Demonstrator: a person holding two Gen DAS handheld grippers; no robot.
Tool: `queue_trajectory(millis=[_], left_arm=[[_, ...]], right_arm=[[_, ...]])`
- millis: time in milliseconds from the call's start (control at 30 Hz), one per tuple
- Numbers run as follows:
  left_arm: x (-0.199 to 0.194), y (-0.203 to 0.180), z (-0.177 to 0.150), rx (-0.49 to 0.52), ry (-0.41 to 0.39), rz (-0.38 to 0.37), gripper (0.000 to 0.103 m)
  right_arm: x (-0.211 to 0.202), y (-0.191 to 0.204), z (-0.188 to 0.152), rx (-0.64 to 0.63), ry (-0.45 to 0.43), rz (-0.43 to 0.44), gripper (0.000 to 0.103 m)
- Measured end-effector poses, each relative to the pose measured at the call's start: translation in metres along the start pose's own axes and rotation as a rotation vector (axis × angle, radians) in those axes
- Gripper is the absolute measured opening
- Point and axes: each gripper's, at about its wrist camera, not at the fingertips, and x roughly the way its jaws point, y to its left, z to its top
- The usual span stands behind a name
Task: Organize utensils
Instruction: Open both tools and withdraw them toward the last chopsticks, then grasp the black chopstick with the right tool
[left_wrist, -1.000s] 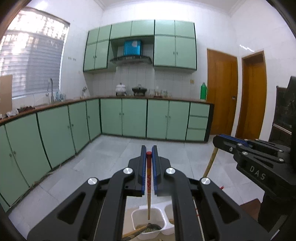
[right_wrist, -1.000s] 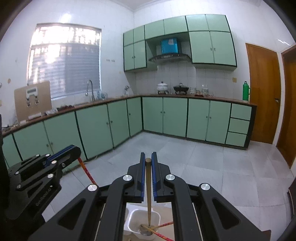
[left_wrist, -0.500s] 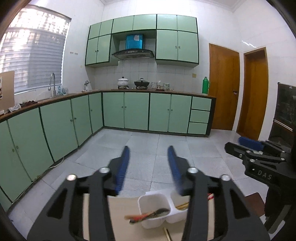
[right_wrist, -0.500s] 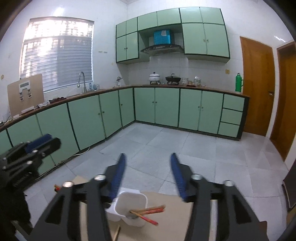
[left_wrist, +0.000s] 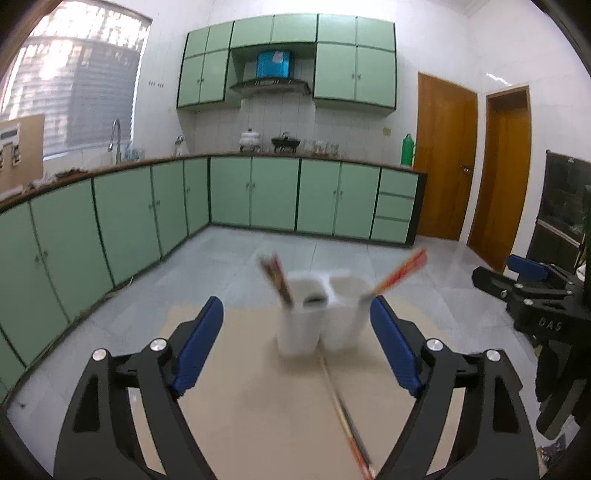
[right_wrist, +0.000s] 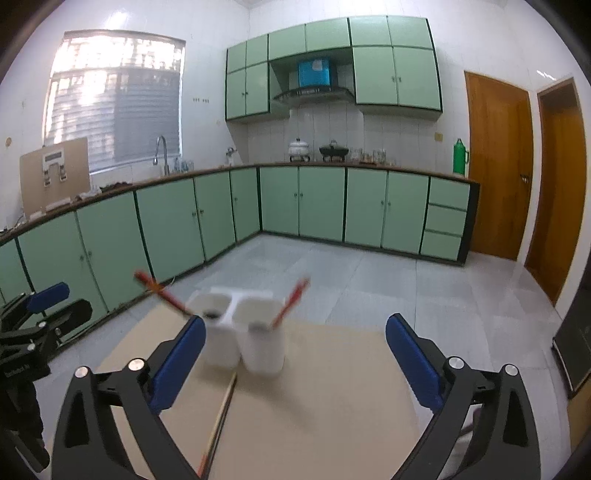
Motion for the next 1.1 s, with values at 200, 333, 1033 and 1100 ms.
queue_trajectory(millis=[200,333,1033,1100], left_arm=[[-0.009,0.006,-0.059,0.011,0.094,0.029,0.086],[-0.007,0.011,-0.090,0.015,0.171,0.043,0.086],[-0.004,0.042,-0.167,0.011,0.368,0.133,0.087],[-0.004,0.044,-0.165,0.006,0.371,0.137,0.087]], right_arm=[[-0.016,0.008,-0.051,0.046,0.072,0.013,0.097],[-0.016,0.019,-0.083,0.052,0.136,0.011,0.097],[0.006,0.065,-0.186,0.019,0.402,0.071,0.084],[0.007,0.071,-0.189,0.007,0.415,0.080,0.079]])
